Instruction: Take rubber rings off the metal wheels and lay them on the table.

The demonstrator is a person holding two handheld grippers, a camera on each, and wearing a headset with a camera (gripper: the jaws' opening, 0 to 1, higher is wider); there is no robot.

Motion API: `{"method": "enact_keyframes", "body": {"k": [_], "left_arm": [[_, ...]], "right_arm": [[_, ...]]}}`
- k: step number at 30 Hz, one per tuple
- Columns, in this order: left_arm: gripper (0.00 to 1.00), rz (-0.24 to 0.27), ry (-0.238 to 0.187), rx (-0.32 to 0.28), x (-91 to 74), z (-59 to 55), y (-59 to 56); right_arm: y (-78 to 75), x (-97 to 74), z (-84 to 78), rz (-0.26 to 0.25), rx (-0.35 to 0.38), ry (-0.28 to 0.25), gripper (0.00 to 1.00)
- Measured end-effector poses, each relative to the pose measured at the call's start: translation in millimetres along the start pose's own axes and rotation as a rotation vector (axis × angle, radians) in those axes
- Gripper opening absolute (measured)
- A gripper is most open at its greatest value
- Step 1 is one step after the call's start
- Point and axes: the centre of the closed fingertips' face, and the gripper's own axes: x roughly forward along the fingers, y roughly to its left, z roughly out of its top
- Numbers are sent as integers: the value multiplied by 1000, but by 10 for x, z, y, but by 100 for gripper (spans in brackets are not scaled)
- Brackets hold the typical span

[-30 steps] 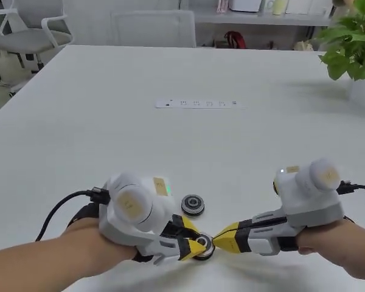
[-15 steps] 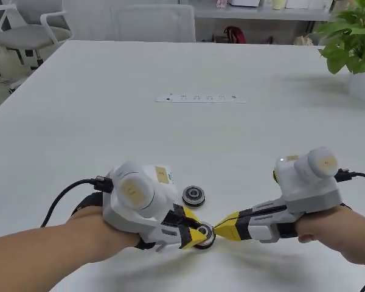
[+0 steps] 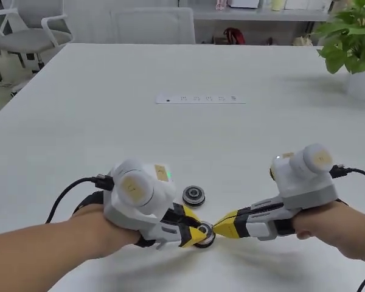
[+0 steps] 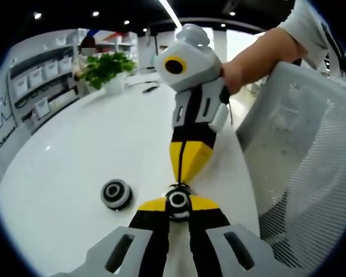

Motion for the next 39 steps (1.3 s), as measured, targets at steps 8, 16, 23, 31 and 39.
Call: {"method": "enact_keyframes", "body": {"k": [8, 16, 23, 31, 39], "left_arm": [[11, 4, 3, -1, -3, 2, 0], [11, 7, 5, -1, -3, 1, -2], [11, 9, 2, -3, -1, 2, 0], [11, 16, 8, -12, 0, 7, 0], [11, 20, 11, -11, -1, 5, 3]], "right_arm": [[13, 7, 12, 2, -5, -3, 0], [38, 16, 20, 2, -28, 6, 0], [53, 23, 29, 2, -48, 10, 0], [75, 19, 48, 4, -53, 4, 0], [105, 18, 75, 7, -67, 4, 0]]}}
